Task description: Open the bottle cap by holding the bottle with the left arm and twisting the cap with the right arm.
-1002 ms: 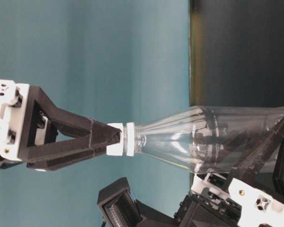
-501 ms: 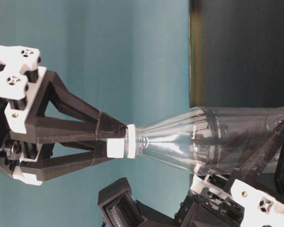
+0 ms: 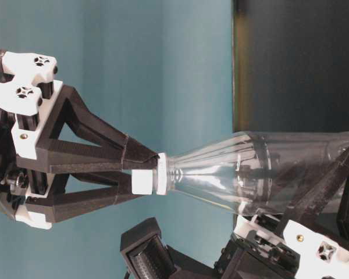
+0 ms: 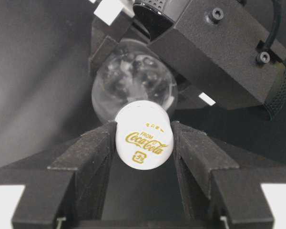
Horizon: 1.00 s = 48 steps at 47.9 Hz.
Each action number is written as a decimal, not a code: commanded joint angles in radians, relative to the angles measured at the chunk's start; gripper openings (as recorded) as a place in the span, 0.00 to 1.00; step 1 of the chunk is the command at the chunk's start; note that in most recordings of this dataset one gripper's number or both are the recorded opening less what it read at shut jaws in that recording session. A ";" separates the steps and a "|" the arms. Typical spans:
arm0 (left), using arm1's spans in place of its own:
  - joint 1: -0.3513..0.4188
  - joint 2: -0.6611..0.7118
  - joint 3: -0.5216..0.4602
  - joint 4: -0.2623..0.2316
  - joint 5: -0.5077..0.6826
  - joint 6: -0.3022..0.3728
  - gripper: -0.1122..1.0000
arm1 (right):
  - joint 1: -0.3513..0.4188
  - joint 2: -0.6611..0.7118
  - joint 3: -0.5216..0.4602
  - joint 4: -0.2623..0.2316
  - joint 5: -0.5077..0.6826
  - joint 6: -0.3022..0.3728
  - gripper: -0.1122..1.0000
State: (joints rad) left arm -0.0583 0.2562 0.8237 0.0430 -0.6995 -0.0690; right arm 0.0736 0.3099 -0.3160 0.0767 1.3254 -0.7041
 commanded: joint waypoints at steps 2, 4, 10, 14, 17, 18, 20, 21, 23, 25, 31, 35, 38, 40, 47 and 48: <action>-0.005 -0.003 -0.012 0.002 -0.002 -0.003 0.85 | 0.026 0.005 0.006 0.000 -0.002 0.026 0.44; -0.005 -0.003 -0.012 0.002 -0.002 -0.003 0.85 | 0.026 0.005 0.006 0.000 -0.002 0.034 0.44; -0.006 -0.003 -0.014 0.002 -0.002 -0.003 0.85 | 0.025 0.003 0.006 0.000 -0.003 0.055 0.44; -0.006 -0.003 -0.014 0.002 -0.002 -0.003 0.85 | 0.025 0.000 0.006 0.000 0.000 0.074 0.44; -0.006 -0.003 -0.012 0.003 -0.002 -0.003 0.85 | 0.025 0.000 0.008 0.000 0.002 0.092 0.52; -0.006 -0.003 -0.014 0.002 -0.002 -0.003 0.85 | 0.025 0.000 0.006 0.000 0.003 0.100 0.56; -0.006 -0.003 -0.012 0.002 -0.002 -0.003 0.85 | 0.025 -0.002 0.006 0.000 0.005 0.115 0.65; -0.006 -0.003 -0.012 0.002 -0.002 -0.003 0.85 | 0.025 -0.003 0.008 0.000 0.005 0.124 0.71; -0.006 -0.003 -0.014 0.002 -0.002 -0.003 0.85 | 0.023 -0.006 0.006 0.000 0.005 0.144 0.78; -0.006 -0.003 -0.015 0.002 -0.002 -0.003 0.85 | 0.020 -0.012 0.003 0.000 0.005 0.172 0.82; -0.006 -0.003 -0.011 0.002 -0.002 -0.005 0.85 | 0.011 -0.040 0.009 0.000 0.006 0.244 0.82; -0.006 -0.003 -0.009 0.002 0.000 -0.008 0.85 | 0.006 -0.074 0.020 0.000 0.011 0.285 0.82; -0.006 -0.005 -0.008 0.002 0.000 -0.008 0.85 | 0.006 -0.107 0.031 0.000 0.012 0.308 0.82; -0.006 -0.005 -0.006 0.002 0.002 -0.009 0.85 | 0.006 -0.126 0.038 0.000 0.011 0.321 0.82; -0.006 -0.005 -0.006 0.002 0.002 -0.009 0.85 | 0.006 -0.207 0.071 0.000 -0.005 0.353 0.82; -0.006 -0.005 -0.008 0.002 0.002 -0.009 0.85 | 0.005 -0.219 0.078 0.000 -0.011 0.359 0.82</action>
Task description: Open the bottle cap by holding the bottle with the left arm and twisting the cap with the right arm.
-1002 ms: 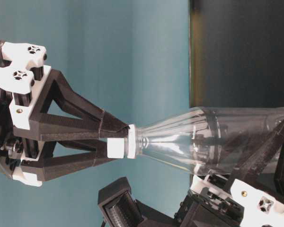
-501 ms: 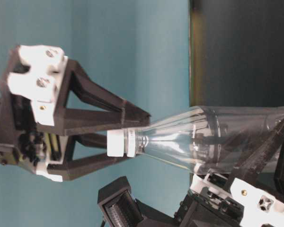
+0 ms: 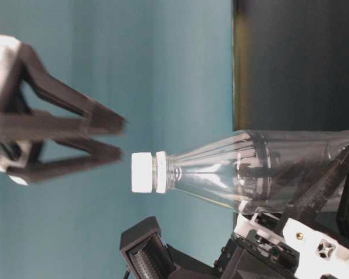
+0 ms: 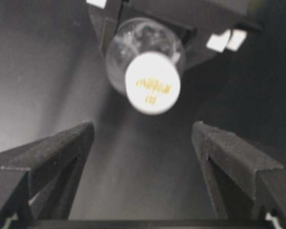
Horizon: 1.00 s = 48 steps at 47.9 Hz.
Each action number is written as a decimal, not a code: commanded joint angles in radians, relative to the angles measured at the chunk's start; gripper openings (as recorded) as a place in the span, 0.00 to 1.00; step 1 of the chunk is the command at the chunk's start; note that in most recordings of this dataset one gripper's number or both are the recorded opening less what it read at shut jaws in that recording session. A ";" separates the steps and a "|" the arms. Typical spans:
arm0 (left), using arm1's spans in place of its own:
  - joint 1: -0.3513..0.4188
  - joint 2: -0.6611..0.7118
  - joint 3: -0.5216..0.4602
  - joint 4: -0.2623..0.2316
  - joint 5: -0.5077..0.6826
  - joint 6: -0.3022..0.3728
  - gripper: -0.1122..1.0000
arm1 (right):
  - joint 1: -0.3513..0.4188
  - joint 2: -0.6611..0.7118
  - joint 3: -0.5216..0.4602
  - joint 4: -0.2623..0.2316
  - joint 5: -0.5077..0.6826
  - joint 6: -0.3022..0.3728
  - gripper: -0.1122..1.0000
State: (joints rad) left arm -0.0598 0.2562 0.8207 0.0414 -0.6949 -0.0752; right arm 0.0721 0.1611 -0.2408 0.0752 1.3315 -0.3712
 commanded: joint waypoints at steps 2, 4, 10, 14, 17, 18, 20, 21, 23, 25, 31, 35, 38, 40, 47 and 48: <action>-0.006 -0.005 -0.005 0.003 -0.003 -0.003 0.85 | 0.006 -0.094 0.018 0.002 -0.029 0.040 0.81; -0.005 -0.005 -0.006 0.003 -0.003 -0.003 0.85 | 0.003 -0.118 0.040 0.002 -0.046 0.058 0.81; -0.006 -0.006 -0.006 0.003 -0.003 -0.003 0.85 | -0.003 -0.196 0.135 0.002 -0.115 0.121 0.81; -0.006 -0.008 -0.005 0.003 -0.003 -0.003 0.85 | 0.002 -0.245 0.199 0.002 -0.192 0.170 0.81; -0.006 -0.009 -0.003 0.005 -0.003 -0.003 0.85 | 0.008 -0.281 0.245 0.002 -0.258 0.213 0.81; -0.006 -0.012 -0.002 0.003 -0.003 -0.003 0.85 | 0.009 -0.293 0.262 0.002 -0.279 0.225 0.81; -0.005 -0.014 0.000 0.003 -0.003 -0.002 0.85 | 0.012 -0.316 0.296 0.002 -0.316 0.250 0.81; -0.006 -0.014 0.000 0.003 -0.003 -0.002 0.85 | 0.014 -0.334 0.324 0.002 -0.342 0.270 0.81; -0.006 -0.014 0.000 0.003 -0.003 -0.002 0.85 | 0.015 -0.357 0.356 0.002 -0.370 0.296 0.81; -0.005 -0.015 -0.002 0.003 -0.003 -0.003 0.85 | 0.015 -0.382 0.388 0.002 -0.396 0.319 0.81; -0.003 -0.015 -0.009 0.003 -0.003 -0.005 0.85 | 0.015 -0.456 0.485 0.002 -0.462 0.382 0.81; 0.000 -0.015 -0.023 0.003 -0.002 -0.023 0.88 | 0.015 -0.503 0.545 0.003 -0.500 0.407 0.81; 0.006 -0.015 -0.031 0.003 0.005 -0.043 0.96 | 0.015 -0.541 0.586 0.006 -0.531 0.422 0.81; 0.011 -0.015 -0.032 0.003 0.014 -0.055 0.98 | 0.015 -0.569 0.611 0.006 -0.552 0.431 0.81; 0.015 -0.015 -0.034 0.003 0.072 -0.060 0.98 | 0.015 -0.692 0.709 0.006 -0.652 0.463 0.81; 0.015 -0.015 -0.034 0.003 0.078 -0.060 0.98 | 0.015 -0.709 0.723 0.006 -0.664 0.468 0.81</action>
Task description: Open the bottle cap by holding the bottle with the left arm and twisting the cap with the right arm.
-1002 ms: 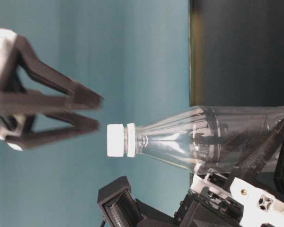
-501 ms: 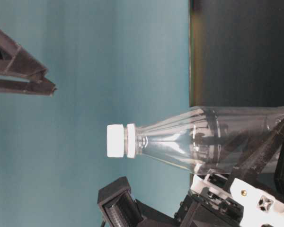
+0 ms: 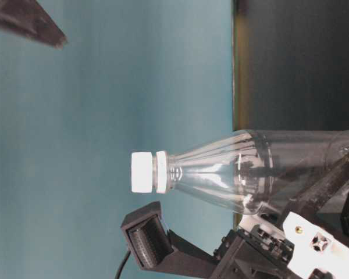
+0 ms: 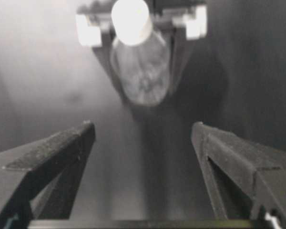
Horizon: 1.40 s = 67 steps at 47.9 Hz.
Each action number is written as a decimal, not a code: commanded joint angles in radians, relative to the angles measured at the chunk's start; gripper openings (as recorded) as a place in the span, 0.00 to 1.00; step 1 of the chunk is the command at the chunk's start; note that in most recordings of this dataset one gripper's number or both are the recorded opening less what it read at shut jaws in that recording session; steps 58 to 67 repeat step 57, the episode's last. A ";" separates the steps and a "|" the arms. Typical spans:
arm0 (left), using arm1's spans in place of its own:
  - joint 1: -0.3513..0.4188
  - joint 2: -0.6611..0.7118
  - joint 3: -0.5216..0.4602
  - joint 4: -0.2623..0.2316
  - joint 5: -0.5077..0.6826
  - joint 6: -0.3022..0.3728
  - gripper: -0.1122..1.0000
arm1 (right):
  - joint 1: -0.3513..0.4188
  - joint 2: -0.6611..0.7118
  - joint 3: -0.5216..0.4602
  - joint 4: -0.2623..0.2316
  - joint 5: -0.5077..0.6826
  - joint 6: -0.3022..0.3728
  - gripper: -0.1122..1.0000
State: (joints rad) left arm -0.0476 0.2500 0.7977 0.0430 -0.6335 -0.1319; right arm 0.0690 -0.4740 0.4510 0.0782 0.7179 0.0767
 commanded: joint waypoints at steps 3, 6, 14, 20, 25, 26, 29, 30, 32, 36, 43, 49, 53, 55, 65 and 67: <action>0.003 -0.009 -0.011 0.002 0.026 -0.003 0.98 | 0.017 -0.129 0.077 0.003 -0.089 0.029 0.81; 0.003 -0.009 -0.012 0.002 0.029 -0.005 0.98 | 0.011 -0.183 0.126 0.003 -0.120 0.043 0.81; 0.003 -0.015 -0.017 0.002 0.028 -0.006 0.98 | 0.012 -0.302 0.213 0.005 -0.175 0.112 0.81; 0.005 -0.015 -0.015 0.002 0.034 -0.005 0.98 | 0.012 -0.387 0.287 0.003 -0.184 0.155 0.81; 0.005 -0.017 -0.015 0.002 0.034 -0.005 0.97 | 0.012 -0.433 0.327 0.000 -0.190 0.152 0.81; 0.003 -0.017 -0.015 0.002 0.032 -0.005 0.97 | 0.012 -0.439 0.333 -0.002 -0.192 0.152 0.81; 0.003 -0.017 -0.017 0.002 0.034 -0.005 0.97 | 0.012 -0.454 0.348 -0.006 -0.196 0.149 0.81; 0.003 -0.017 -0.017 0.002 0.034 -0.005 0.97 | 0.012 -0.460 0.351 -0.008 -0.199 0.149 0.81; 0.003 -0.017 -0.017 0.002 0.034 -0.005 0.97 | 0.012 -0.466 0.359 -0.009 -0.202 0.147 0.81; 0.005 -0.017 -0.017 0.002 0.031 -0.005 0.97 | 0.012 -0.477 0.377 -0.012 -0.219 0.146 0.81; 0.006 -0.017 -0.017 0.002 0.029 0.000 0.97 | 0.012 -0.495 0.410 -0.012 -0.295 0.138 0.81; 0.006 -0.017 -0.018 0.002 0.026 0.002 0.97 | 0.012 -0.523 0.446 -0.012 -0.344 0.121 0.81; 0.006 -0.020 -0.020 0.002 0.018 0.003 0.97 | 0.012 -0.554 0.476 -0.012 -0.362 0.110 0.81; 0.006 -0.021 -0.020 0.002 0.015 0.005 0.97 | 0.012 -0.569 0.489 -0.012 -0.367 0.110 0.81; 0.006 -0.021 -0.018 0.002 0.012 0.006 0.97 | 0.012 -0.584 0.500 -0.012 -0.368 0.110 0.81; 0.006 -0.021 -0.018 0.002 0.012 0.006 0.97 | 0.012 -0.584 0.500 -0.012 -0.368 0.110 0.81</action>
